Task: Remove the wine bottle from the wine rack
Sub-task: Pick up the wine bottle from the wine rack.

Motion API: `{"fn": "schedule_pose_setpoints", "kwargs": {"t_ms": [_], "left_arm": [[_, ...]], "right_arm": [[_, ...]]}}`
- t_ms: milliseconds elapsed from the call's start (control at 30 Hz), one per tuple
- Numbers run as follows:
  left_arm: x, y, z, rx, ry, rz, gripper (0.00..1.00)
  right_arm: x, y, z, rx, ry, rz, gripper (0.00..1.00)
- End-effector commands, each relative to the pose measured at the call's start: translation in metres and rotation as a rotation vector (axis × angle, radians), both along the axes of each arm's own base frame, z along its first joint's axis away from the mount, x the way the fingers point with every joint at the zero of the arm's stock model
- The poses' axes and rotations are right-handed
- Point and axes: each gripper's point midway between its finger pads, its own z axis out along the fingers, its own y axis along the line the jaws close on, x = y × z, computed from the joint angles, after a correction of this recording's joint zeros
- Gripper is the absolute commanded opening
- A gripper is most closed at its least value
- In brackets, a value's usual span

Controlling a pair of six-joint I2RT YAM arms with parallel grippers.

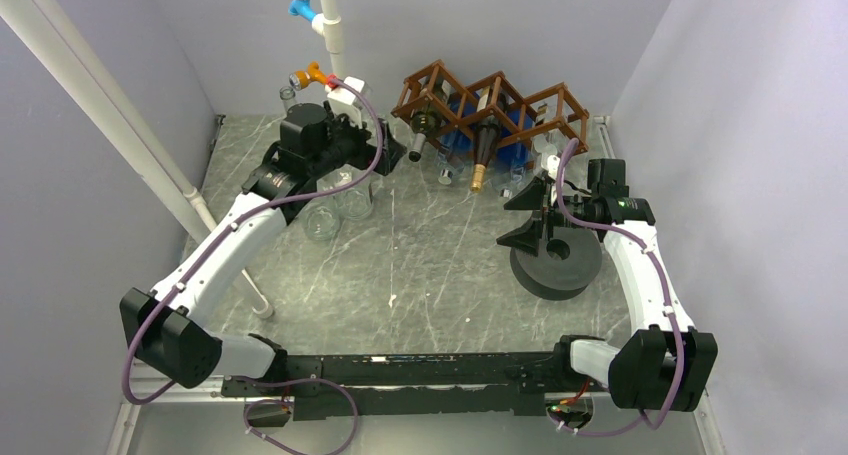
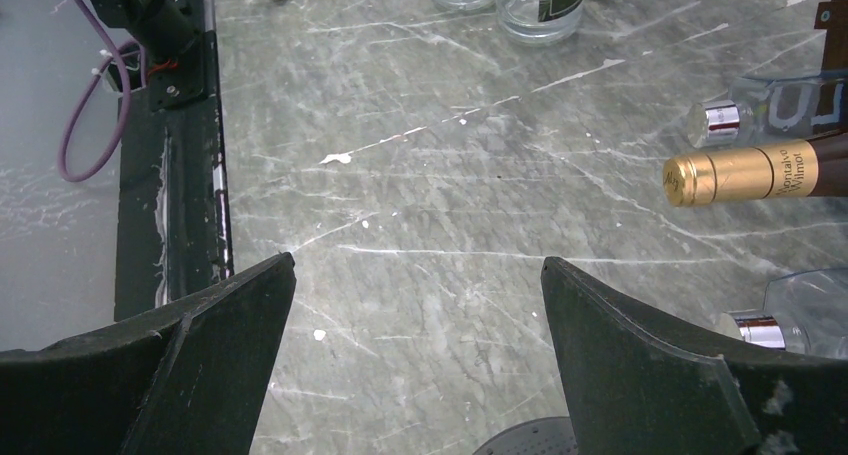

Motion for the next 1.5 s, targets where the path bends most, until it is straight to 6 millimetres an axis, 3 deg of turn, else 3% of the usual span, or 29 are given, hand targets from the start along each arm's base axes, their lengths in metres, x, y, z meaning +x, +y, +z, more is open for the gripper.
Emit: {"fn": "schedule_pose_setpoints", "kwargs": {"t_ms": [0, 600, 1067, 1233, 1467], "left_arm": [[-0.005, -0.013, 0.027, -0.085, -0.049, -0.07, 0.99], [0.022, -0.046, 0.01, -0.153, 0.084, -0.126, 0.99], [0.074, -0.057, -0.035, -0.05, 0.185, 0.025, 1.0], [0.099, -0.058, -0.062, 0.017, 0.244, 0.105, 1.0], [0.126, -0.059, -0.082, 0.069, 0.195, 0.141, 0.99]], "right_arm": [[-0.001, 0.0, 0.01, 0.009, -0.067, 0.016, 0.96], [-0.001, 0.0, 0.01, 0.006, -0.074, 0.011, 0.96], [0.0, -0.001, 0.009, 0.004, -0.072, 0.008, 0.97], [0.0, -0.001, 0.008, 0.002, -0.074, 0.007, 0.96], [0.001, -0.001, 0.007, 0.002, -0.071, 0.007, 0.96]]}}
